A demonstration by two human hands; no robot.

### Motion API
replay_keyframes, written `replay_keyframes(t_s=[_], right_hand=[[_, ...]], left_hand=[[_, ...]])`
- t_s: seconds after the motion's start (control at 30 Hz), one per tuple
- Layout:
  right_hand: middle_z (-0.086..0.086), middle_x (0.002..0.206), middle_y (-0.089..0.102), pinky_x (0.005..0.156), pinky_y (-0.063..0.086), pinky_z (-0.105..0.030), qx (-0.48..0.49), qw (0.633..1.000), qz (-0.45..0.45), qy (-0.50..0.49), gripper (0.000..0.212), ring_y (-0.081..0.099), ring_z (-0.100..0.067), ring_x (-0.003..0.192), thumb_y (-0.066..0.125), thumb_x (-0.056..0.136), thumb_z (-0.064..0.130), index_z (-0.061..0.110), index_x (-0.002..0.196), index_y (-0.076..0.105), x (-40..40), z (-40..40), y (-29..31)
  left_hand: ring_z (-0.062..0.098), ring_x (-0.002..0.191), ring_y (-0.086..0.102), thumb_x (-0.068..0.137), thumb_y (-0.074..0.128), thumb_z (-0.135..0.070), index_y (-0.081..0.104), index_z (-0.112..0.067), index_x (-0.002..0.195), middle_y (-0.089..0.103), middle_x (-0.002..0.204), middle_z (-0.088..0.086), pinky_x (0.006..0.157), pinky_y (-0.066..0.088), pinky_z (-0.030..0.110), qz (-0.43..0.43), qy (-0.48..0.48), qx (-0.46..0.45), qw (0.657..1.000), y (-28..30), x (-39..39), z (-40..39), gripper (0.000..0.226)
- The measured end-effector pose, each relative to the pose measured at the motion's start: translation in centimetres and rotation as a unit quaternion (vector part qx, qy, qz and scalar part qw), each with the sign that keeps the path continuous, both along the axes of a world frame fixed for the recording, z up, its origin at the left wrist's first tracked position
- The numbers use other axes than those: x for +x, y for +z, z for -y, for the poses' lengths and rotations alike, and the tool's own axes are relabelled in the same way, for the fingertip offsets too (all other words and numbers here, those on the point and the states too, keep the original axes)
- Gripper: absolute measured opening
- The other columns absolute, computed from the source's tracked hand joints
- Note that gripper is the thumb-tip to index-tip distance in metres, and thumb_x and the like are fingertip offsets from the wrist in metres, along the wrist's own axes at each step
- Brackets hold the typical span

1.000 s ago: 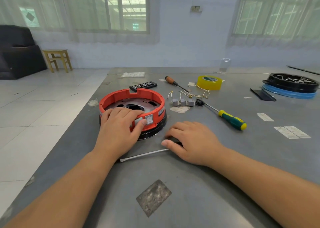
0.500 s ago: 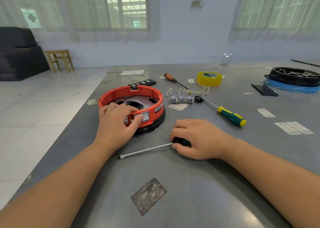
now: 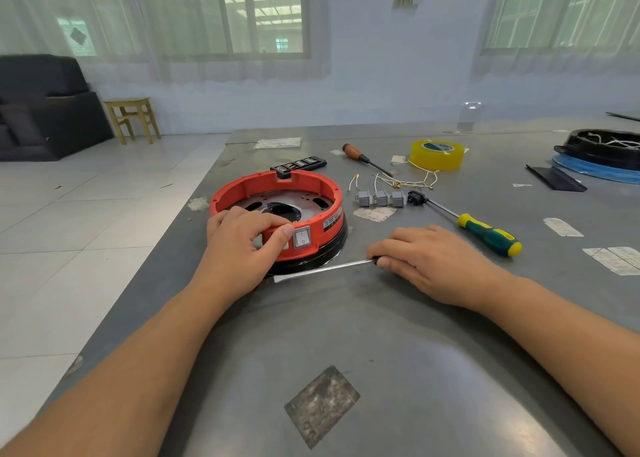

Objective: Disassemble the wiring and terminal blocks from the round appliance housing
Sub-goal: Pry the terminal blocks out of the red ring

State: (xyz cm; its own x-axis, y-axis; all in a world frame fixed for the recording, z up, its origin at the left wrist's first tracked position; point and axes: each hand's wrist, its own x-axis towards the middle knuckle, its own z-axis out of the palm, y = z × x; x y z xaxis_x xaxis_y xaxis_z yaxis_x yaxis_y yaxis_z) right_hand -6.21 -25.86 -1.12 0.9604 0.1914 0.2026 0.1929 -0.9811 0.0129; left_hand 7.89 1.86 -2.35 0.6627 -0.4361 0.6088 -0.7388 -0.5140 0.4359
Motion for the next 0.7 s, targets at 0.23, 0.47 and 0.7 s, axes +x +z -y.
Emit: replay_keyframes(t_s=[0.23,0.47,0.7], right_hand=[[0.028,0.109,0.055,0.078,0.052,-0.031,0.055,0.998,0.011,-0.031,0.042,0.058,-0.003,0.094,0.021,0.094,0.073,0.050,0.123,0.039,-0.4,1.7,-0.3],[0.024,0.093,0.054,0.073,0.052,-0.030,0.073,0.996,-0.019,-0.055,0.028,0.058,-0.005,0.080,0.045,0.091,0.068,0.047,0.106,0.032,-0.4,2.4,-0.4],[0.018,0.118,0.062,0.076,0.057,-0.040,0.033,0.997,0.049,-0.044,0.052,0.063,-0.012,0.100,0.024,0.091,0.072,0.047,0.129,0.049,-1.3,2.7,0.1]], left_hand=[[0.009,0.108,0.038,0.084,0.044,-0.075,0.074,-0.048,0.099,0.063,0.095,-0.018,0.101,0.024,0.035,-0.009,0.020,-0.019,1.000,-0.3,-0.1,-0.6,0.043],[0.007,0.107,0.036,0.093,0.046,-0.064,0.070,-0.050,0.110,0.066,0.094,-0.018,0.102,0.025,0.037,0.010,0.039,-0.036,0.999,-0.5,-0.4,-0.8,0.033],[0.007,0.114,0.041,0.098,0.049,-0.053,0.074,-0.046,0.109,0.066,0.103,-0.023,0.103,0.023,0.037,0.023,0.049,-0.025,0.998,-0.5,-0.4,-1.1,0.028]])
